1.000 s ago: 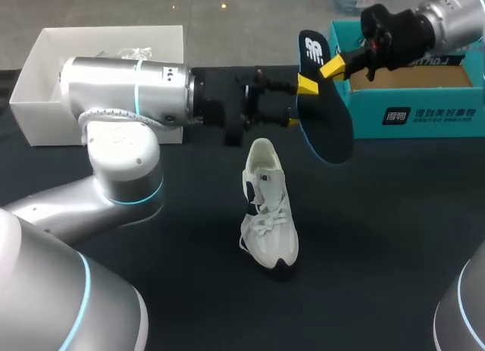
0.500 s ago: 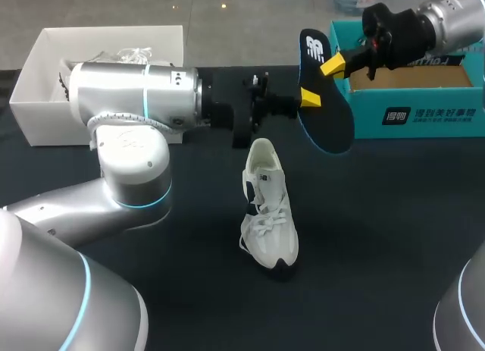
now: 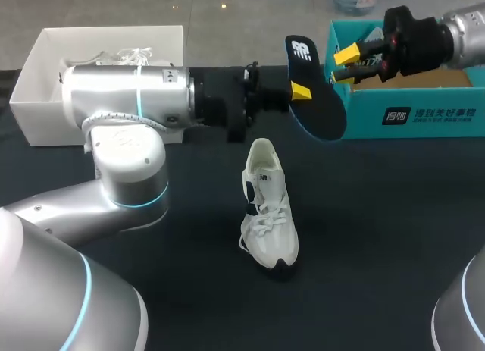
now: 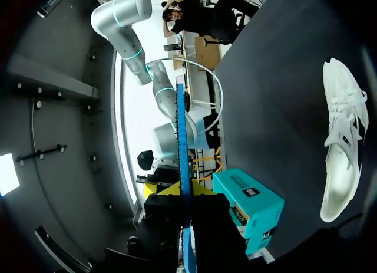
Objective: Take the shoe out of the shoebox, open the shoe tongue, remove and reinsert the insole, then place the shoe into the shoebox
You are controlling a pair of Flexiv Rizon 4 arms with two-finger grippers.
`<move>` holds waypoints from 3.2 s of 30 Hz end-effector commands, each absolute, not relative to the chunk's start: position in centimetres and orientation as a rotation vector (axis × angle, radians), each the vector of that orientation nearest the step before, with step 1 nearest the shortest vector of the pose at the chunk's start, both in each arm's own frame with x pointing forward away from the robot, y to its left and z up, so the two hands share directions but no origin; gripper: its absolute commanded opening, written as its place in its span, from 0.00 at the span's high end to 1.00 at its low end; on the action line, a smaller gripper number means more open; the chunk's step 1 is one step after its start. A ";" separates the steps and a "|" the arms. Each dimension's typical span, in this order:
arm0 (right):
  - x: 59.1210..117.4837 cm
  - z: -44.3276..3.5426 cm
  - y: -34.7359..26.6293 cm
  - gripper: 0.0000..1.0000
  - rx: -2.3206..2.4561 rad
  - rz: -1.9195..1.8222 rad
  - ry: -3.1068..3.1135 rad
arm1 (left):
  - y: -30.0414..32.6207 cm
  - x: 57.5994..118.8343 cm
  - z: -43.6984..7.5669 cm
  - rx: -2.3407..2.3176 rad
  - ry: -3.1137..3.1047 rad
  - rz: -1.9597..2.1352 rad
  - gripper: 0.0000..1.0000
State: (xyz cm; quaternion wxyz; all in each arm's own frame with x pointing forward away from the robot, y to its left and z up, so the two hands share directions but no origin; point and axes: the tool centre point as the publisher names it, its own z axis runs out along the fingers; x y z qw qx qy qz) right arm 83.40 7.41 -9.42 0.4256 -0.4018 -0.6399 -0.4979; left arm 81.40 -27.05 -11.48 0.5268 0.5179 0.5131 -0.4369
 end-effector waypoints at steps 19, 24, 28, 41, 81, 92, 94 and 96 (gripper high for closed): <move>77.9 -8.7 4.6 0.00 -1.227 -1.467 -1.502 | -25.9 82.5 -9.8 1.251 1.235 -1.209 1.00; 77.8 -9.7 4.7 0.00 -1.213 -1.413 -1.411 | -25.4 82.7 -9.4 1.233 1.277 -1.248 1.00; 77.8 -10.1 4.5 0.00 -1.213 -1.348 -1.410 | -24.9 82.6 -8.8 1.213 1.314 -1.295 1.00; 77.8 -10.2 4.2 0.00 -1.217 -1.326 -1.391 | -24.7 82.7 -8.6 1.235 1.471 -1.262 1.00; 77.8 -10.2 4.2 0.00 -1.217 -1.326 -1.391 | -24.3 82.2 -6.3 -0.780 2.436 -2.839 1.00; 77.8 -10.2 4.2 0.00 -1.217 -1.326 -1.391 | -24.1 82.1 -6.3 -1.172 2.401 -2.815 1.00; 77.8 -10.2 4.2 0.00 -1.217 -1.326 -1.391 | -24.0 82.1 -6.3 -1.439 2.322 -2.852 1.00; 77.8 -10.2 4.2 0.00 -1.217 -1.326 -1.391 | -23.9 81.9 -6.3 -1.588 2.283 -2.800 1.00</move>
